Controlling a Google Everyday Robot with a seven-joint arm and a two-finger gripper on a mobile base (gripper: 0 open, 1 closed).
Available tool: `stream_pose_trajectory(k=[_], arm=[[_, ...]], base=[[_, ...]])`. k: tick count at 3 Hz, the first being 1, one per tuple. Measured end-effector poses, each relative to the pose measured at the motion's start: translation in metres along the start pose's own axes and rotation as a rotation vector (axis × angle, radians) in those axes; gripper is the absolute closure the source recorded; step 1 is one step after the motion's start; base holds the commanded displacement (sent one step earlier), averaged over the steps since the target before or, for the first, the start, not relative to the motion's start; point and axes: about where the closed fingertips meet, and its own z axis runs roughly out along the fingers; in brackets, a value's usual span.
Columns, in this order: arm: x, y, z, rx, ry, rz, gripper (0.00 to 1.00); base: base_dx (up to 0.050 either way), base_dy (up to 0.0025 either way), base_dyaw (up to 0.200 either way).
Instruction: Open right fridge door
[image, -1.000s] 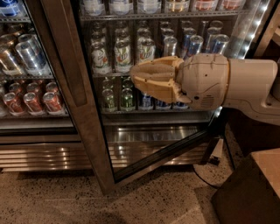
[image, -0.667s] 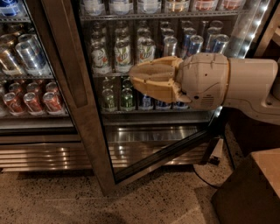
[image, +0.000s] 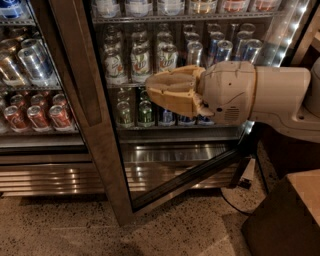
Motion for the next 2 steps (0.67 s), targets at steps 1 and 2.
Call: stream_pose_trajectory(k=[1, 2], arm=[[0.027, 0.01, 0.001, -0.008, 0.013, 0.05, 1.0], [0.07, 0.062, -0.008, -0.04, 0.017, 0.101, 1.0]], base=[[0.0, 0.0, 0.0], [0.0, 0.0, 0.0]])
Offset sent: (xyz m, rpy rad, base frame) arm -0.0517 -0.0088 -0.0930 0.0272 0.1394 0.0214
